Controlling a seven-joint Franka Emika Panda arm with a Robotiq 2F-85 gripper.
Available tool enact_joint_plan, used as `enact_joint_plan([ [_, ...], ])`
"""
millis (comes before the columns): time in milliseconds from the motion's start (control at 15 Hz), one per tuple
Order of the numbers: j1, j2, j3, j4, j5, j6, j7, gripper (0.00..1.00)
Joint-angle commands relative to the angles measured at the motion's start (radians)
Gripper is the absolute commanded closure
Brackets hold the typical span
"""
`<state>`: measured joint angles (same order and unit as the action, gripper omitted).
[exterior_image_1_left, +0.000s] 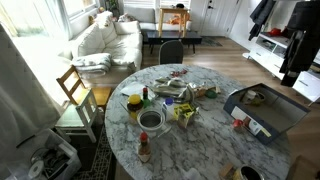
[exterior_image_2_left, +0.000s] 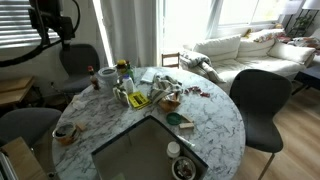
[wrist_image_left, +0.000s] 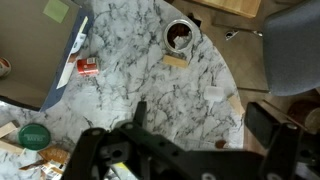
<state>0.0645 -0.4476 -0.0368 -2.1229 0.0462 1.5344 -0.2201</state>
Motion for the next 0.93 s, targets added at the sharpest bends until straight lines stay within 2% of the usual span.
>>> enact_joint_plan([
  [0, -0.006, 0.001, 0.005, 0.002, 0.002, -0.002, -0.002, 0.0],
  [200, 0.013, 0.096, 0.018, 0.001, 0.086, 0.15, 0.026, 0.0],
  [333, 0.019, 0.159, 0.042, -0.005, 0.161, 0.318, 0.075, 0.0],
  [533, 0.026, 0.284, 0.088, 0.01, 0.195, 0.518, 0.169, 0.0],
  [867, 0.051, 0.463, 0.128, 0.039, 0.253, 0.622, 0.203, 0.0],
])
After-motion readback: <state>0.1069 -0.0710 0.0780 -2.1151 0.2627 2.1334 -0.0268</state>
